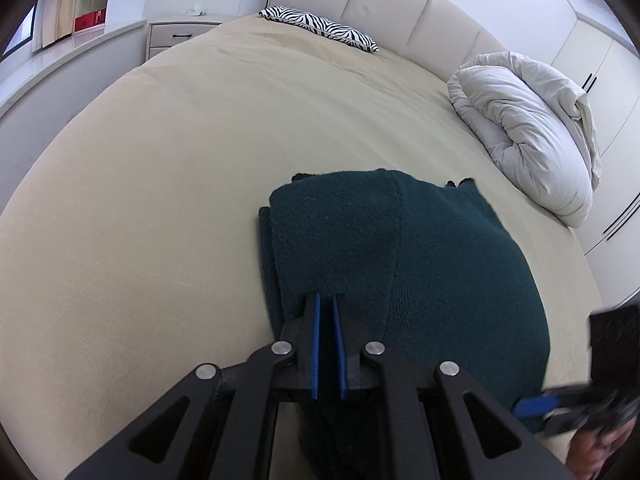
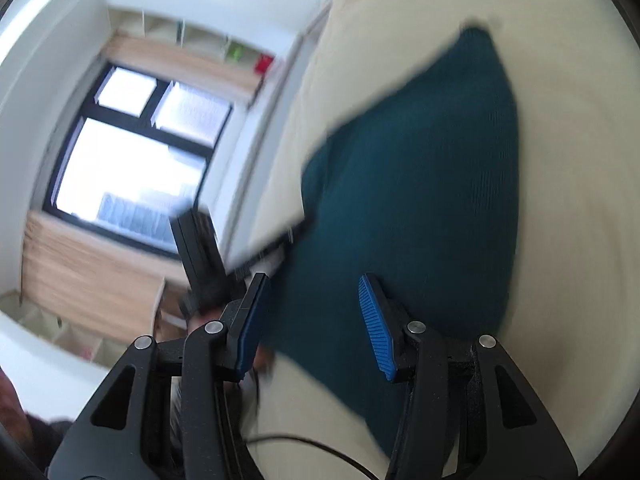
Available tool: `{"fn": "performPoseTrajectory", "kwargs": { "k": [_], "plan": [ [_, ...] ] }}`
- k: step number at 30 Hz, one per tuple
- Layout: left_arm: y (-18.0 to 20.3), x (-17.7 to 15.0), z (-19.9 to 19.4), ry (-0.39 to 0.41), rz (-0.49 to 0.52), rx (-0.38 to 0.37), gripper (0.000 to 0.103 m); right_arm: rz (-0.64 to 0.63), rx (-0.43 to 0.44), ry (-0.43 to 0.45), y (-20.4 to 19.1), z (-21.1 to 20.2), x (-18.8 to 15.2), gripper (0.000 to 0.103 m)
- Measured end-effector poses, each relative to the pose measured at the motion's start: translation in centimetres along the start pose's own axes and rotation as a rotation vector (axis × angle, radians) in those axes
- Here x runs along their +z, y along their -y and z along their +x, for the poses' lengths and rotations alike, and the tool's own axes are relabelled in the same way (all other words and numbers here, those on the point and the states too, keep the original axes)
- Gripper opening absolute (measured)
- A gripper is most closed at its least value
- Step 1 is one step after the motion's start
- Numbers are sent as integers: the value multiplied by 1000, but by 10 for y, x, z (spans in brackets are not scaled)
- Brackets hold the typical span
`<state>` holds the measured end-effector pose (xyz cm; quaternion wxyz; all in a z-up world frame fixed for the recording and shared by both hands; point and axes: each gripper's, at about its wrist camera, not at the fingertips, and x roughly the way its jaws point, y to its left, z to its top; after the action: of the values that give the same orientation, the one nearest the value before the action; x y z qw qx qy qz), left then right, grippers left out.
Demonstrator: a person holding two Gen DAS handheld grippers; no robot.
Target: Fold small clothes
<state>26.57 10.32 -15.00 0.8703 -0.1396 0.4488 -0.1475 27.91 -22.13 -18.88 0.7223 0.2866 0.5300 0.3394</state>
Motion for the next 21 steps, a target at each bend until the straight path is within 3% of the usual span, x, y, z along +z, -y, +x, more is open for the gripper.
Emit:
{"fn": "performPoseTrajectory", "kwargs": {
  "k": [1, 4, 7, 9, 12, 14, 17, 19, 21],
  "plan": [
    [0, 1, 0, 0, 0, -2, 11, 17, -19, -27, 12, 6, -11, 44],
    [0, 2, 2, -1, -2, -3, 11, 110, 59, 17, 32, -3, -24, 42],
    [-1, 3, 1, -3, -8, -10, 11, 66, 48, 60, 11, -27, -43, 45],
    [-1, 2, 1, -4, -6, -9, 11, 37, 94, 64, -13, -45, -79, 45],
    [3, 2, -1, -7, 10, 0, 11, 64, 49, 27, -10, -22, -86, 52],
    [4, 3, -3, -8, 15, 5, 11, 86, 27, 18, 4, -10, -90, 48],
    [8, 5, -13, -3, 15, 14, 12, 71, 13, 44, -14, -20, -87, 49],
    [17, 7, -26, 29, 45, 18, 17, 34, 40, 61, -22, -27, -87, 50],
    [26, 7, -35, 34, 62, -24, 23, -6, 79, 82, -39, -29, -80, 50]
  ]
}}
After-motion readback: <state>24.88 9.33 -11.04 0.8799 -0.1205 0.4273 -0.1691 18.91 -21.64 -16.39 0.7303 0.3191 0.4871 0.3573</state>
